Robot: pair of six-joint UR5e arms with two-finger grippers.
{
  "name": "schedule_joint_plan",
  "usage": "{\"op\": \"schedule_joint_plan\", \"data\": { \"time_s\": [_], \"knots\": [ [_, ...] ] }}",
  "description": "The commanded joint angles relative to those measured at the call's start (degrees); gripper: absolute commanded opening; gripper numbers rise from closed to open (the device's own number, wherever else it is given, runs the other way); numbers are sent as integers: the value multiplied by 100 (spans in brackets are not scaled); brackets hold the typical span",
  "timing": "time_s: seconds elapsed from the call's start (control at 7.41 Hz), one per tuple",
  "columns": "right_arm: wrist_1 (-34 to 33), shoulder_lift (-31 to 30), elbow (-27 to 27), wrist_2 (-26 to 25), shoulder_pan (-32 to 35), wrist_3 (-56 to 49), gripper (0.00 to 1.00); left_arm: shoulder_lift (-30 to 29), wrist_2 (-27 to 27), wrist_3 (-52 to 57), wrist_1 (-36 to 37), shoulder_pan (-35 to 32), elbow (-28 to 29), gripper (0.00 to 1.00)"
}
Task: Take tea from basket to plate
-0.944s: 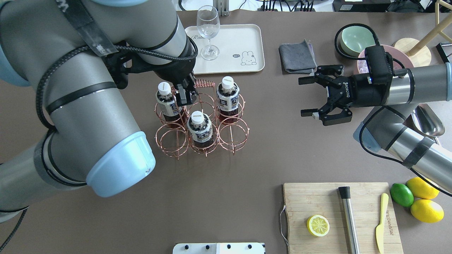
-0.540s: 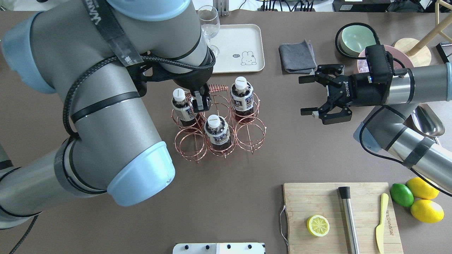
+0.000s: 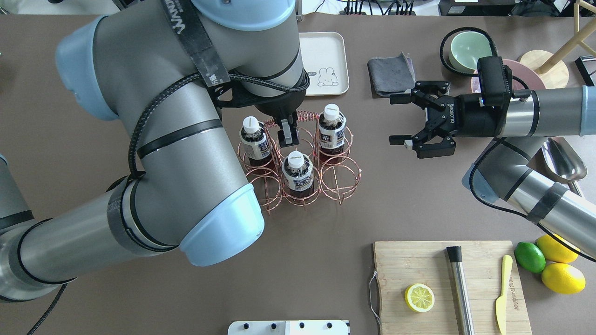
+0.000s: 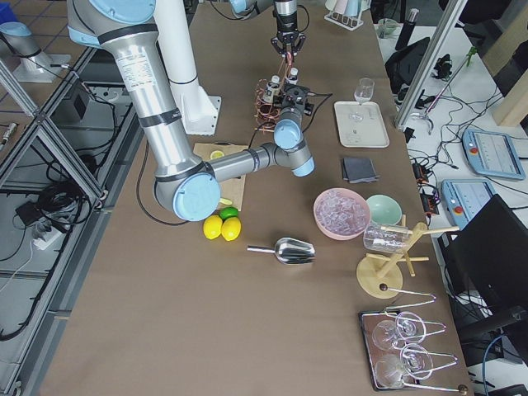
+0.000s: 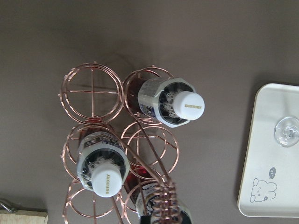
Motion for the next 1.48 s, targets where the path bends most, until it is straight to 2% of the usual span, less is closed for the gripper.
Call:
{"op": "schedule_joint_plan", "data": {
  "time_s": [0.0,0.81,1.08,1.35],
  "knots": [
    [-4,-9,-9,-225,-211,-4,100,5,3,-5,6,1,-69,0],
    [-478,149,0,-848,-572,-381,100,75,3,-14,6,1,-175,0],
    [-802,158,-17,-928,-590,-1063,100,144,12,-14,-20,54,-158,0],
    [-847,166,-53,-1531,-905,-1251,100,268,38,-14,-169,63,-192,0]
  ]
}}
